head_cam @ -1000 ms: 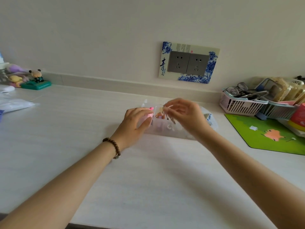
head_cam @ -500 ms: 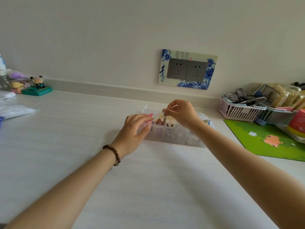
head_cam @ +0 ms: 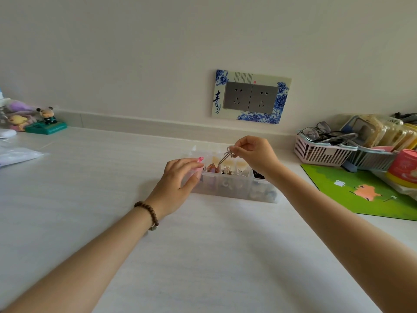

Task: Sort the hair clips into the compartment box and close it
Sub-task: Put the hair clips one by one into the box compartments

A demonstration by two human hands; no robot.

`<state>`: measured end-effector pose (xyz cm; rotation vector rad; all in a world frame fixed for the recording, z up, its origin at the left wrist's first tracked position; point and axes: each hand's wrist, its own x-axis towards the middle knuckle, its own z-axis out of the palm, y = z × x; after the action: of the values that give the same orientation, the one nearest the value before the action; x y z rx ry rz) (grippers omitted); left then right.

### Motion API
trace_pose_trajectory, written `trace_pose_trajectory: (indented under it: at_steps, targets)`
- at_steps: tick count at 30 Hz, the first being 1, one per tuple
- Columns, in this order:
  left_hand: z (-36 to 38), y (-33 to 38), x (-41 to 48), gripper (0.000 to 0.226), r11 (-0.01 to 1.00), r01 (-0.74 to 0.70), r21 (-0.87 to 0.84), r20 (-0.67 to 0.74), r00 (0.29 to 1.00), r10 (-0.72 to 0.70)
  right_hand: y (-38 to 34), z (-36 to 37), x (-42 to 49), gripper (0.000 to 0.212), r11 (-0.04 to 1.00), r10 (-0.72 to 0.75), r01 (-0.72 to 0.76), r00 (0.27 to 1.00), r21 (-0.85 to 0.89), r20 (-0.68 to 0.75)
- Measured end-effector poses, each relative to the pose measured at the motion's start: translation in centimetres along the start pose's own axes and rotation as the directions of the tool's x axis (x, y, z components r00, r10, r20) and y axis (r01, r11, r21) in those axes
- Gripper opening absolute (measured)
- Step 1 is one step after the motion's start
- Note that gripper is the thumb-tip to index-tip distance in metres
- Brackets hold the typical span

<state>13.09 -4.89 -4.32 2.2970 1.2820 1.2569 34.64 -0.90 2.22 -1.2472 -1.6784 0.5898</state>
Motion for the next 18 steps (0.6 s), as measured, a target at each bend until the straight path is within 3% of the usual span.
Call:
trace_pose_trajectory:
  at_steps: [4,6,8,10,15,18]
  targets:
    - [0.0,0.1,0.0,0.034,1.000,0.009,-0.002,0.005,1.000,-0.009,0.1,-0.4,-0.1,0.012,0.999,-0.015,0.014,1.000,-0.030,-0.009]
    - [0.0,0.2,-0.1,0.034,1.000,0.011,0.005,0.005,1.000,-0.011,0.3,-0.5,-0.3,0.011,0.979,0.001,0.017,0.996,-0.202,0.088]
    - [0.0,0.4,-0.2,0.036,1.000,0.010,0.006,0.013,1.000,-0.010,0.8,-0.5,-0.6,0.017,0.896,0.003,0.068,0.987,-0.439,0.158]
    - [-0.1,0.4,-0.2,0.038,1.000,0.002,-0.003,0.010,1.000,-0.002,0.9,-0.7,-0.8,0.020,0.846,-0.043,0.096,0.993,-0.525,0.112]
    - [-0.1,-0.2,1.0,0.032,0.997,0.060,-0.048,-0.078,0.995,-0.064,2.0,-3.2,-1.2,0.018,0.926,-0.121,0.041,0.974,-0.376,-0.192]
    - [-0.1,-0.4,3.0,0.031,0.909,0.315,-0.273,0.003,0.945,-0.326,4.0,-4.6,-1.5,0.039,0.975,0.112,-0.164,0.945,-0.150,-0.307]
